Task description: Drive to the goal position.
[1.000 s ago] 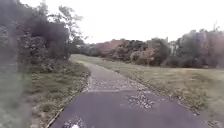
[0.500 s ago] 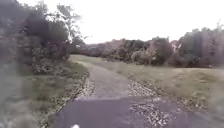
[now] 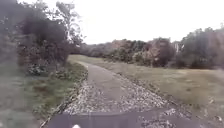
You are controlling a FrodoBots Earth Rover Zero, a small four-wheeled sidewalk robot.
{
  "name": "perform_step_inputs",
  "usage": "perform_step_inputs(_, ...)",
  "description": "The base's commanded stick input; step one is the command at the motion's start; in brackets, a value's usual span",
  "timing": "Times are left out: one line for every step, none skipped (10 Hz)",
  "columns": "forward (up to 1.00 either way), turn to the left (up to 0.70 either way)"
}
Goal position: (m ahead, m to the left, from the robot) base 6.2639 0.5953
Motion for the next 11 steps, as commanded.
perform_step_inputs(0.85, 0.00)
perform_step_inputs(0.85, 0.00)
perform_step_inputs(0.85, 0.00)
perform_step_inputs(0.85, 0.00)
perform_step_inputs(0.85, 0.00)
perform_step_inputs(0.85, 0.00)
perform_step_inputs(0.85, 0.00)
perform_step_inputs(0.85, 0.00)
perform_step_inputs(0.85, 0.00)
perform_step_inputs(0.85, 0.02)
perform_step_inputs(0.85, 0.03)
